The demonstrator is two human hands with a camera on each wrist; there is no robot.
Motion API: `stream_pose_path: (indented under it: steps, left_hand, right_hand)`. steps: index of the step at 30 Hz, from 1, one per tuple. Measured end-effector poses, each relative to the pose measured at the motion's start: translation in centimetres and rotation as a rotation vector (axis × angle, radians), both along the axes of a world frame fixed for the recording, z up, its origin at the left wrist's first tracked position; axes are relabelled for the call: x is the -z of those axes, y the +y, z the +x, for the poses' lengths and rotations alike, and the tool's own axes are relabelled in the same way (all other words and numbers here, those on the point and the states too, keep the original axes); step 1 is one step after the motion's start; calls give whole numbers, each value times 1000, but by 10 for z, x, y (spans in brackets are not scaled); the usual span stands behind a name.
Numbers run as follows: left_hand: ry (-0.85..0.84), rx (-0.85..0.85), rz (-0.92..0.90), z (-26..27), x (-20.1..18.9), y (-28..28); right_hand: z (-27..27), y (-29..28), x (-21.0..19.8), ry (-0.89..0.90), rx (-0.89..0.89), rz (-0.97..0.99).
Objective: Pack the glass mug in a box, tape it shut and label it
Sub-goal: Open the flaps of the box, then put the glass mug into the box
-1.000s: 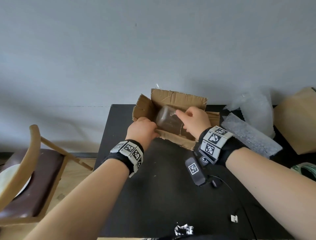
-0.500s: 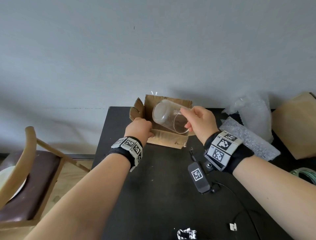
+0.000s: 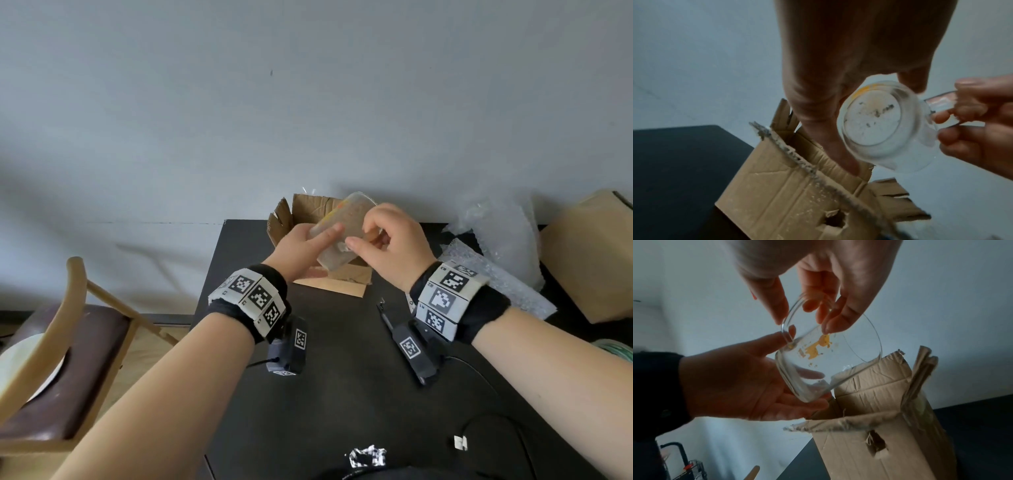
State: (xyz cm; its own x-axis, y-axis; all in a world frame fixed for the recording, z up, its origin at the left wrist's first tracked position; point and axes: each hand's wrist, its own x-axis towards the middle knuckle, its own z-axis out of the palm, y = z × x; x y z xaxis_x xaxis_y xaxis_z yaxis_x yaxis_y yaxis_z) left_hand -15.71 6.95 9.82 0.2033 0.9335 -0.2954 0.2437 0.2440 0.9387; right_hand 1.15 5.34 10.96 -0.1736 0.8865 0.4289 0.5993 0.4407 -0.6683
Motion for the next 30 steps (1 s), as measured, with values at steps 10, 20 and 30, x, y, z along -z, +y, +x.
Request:
stream_pose_path:
  steps: [10, 20, 30]
  left_hand:
    - [-317, -141, -9, 35, -3, -4]
    - [-25, 103, 245, 107, 0, -3]
    - [124, 395, 299, 212, -14, 5]
  right_hand:
    - [18, -11, -10, 395, 263, -384]
    - [89, -34, -18, 1037, 217, -805]
    - [185, -56, -24, 889, 524, -560]
